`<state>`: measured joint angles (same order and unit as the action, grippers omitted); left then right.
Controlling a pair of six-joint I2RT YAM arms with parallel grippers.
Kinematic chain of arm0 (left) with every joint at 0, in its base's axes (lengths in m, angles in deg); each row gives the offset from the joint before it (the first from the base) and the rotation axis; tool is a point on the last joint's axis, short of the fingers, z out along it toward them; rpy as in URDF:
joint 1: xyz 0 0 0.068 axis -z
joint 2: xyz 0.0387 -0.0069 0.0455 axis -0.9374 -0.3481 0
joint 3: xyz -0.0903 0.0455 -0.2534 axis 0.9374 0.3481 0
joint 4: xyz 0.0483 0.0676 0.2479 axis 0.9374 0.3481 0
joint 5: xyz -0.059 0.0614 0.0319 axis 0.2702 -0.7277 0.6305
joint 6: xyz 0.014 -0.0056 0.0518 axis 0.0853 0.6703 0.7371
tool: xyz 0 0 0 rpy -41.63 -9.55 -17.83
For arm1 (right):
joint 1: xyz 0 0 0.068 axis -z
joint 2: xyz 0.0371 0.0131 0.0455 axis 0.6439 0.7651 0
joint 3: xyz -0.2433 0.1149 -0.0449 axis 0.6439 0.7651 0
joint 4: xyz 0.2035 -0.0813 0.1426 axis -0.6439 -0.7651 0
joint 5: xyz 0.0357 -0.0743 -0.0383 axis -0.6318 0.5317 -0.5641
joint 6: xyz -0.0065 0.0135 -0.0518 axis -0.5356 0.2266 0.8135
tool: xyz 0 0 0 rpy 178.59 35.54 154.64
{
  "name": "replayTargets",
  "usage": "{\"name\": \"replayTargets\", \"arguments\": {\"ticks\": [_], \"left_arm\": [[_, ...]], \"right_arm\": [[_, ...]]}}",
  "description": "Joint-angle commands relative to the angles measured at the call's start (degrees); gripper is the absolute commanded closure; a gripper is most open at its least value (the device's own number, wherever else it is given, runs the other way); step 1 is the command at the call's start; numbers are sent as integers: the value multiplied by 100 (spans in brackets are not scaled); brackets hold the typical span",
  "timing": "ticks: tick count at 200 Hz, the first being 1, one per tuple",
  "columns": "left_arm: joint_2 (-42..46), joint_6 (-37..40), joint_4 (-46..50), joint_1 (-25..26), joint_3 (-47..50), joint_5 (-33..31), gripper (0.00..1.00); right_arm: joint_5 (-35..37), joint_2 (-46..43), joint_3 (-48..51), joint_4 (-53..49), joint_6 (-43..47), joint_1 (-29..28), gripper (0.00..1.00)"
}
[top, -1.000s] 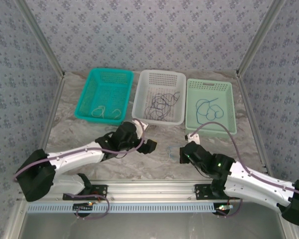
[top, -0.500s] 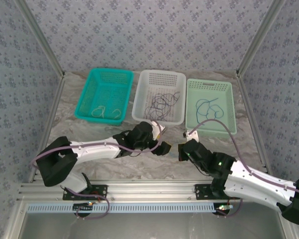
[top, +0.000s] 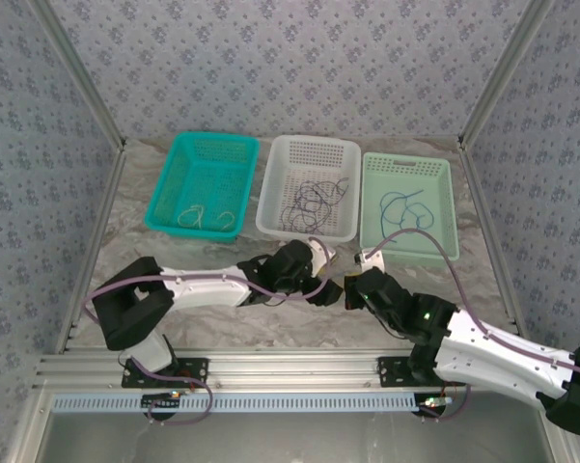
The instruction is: Untangle the cables
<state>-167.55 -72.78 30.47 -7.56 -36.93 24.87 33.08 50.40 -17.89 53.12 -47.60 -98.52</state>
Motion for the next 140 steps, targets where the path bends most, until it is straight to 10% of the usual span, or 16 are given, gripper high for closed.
{"name": "replayTargets", "arguments": {"ticks": [1,58,140], "left_arm": [[-196,-48,-4,52,-280,-332,27],[-427,-479,796,41,-323,-1479,53],[-124,-696,1175,-28,62,-2063,54]], "right_arm": [[-128,-145,-232,113,-12,-49,100],[40,-810,-611,-607,71,-58,100],[342,-916,-1208,-1693,461,-52,100]]}}
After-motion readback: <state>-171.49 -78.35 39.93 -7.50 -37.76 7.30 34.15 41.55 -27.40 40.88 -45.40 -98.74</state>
